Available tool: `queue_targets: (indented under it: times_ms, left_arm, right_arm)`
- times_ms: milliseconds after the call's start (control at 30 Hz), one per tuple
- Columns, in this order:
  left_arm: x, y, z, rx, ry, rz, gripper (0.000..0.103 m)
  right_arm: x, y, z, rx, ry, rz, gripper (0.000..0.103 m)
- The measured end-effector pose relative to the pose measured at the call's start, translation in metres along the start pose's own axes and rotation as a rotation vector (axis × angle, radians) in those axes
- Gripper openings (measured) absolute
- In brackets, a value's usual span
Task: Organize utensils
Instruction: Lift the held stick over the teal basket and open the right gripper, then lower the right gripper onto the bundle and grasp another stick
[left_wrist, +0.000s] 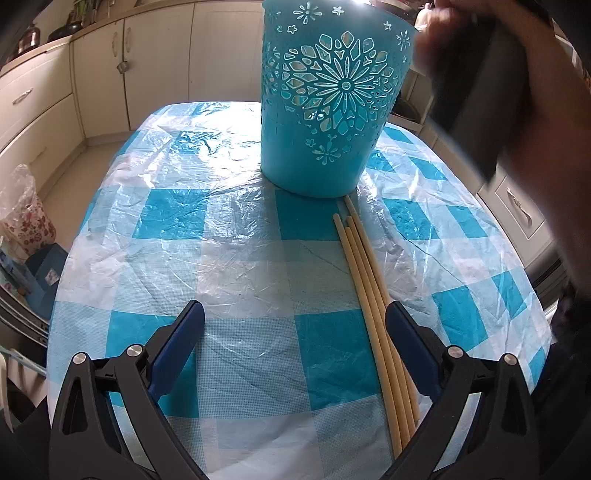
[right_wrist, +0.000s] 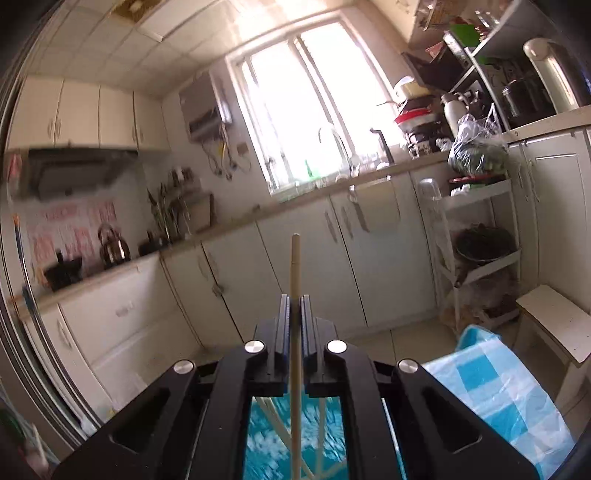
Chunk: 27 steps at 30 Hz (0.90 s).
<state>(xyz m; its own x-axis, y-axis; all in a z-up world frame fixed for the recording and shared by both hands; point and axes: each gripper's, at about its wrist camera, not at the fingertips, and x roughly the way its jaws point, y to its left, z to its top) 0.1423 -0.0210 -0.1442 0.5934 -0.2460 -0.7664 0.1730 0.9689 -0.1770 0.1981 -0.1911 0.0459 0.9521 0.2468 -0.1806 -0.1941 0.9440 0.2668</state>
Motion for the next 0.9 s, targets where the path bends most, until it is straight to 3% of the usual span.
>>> queue_targets:
  times_ms: [100, 167, 267, 333, 500, 567, 767, 900]
  left_arm:
    - [0.000, 0.000, 0.000, 0.000, 0.000, 0.000, 0.094]
    - [0.000, 0.000, 0.000, 0.000, 0.000, -0.001, 0.094]
    - [-0.003, 0.003, -0.002, -0.018, -0.012, -0.007, 0.094]
    - [-0.007, 0.007, -0.003, -0.044, -0.024, 0.016, 0.094]
    - [-0.017, 0.013, -0.010, -0.070, -0.020, 0.063, 0.094]
    - [-0.025, 0.013, -0.013, -0.069, -0.023, 0.083, 0.094]
    - [-0.044, 0.020, -0.023, -0.072, -0.020, 0.126, 0.094]
    - [-0.051, 0.024, -0.028, -0.083, -0.011, 0.144, 0.094]
  right_arm:
    - [-0.019, 0.000, -0.009, -0.027, 0.047, 0.026, 0.012]
    - [-0.040, -0.001, -0.013, -0.036, 0.070, 0.043, 0.030]
    - [-0.082, -0.009, -0.024, -0.017, 0.114, 0.030, 0.037]
    - [-0.103, -0.022, -0.045, 0.024, 0.214, -0.035, 0.057]
    - [-0.098, -0.043, -0.113, 0.066, 0.549, -0.134, 0.057]
    - [-0.086, -0.040, -0.132, 0.050, 0.634, -0.135, 0.049]
    - [-0.062, -0.031, -0.152, 0.009, 0.695, -0.138, 0.040]
    - [-0.053, -0.024, -0.151, -0.013, 0.695, -0.131, 0.040]
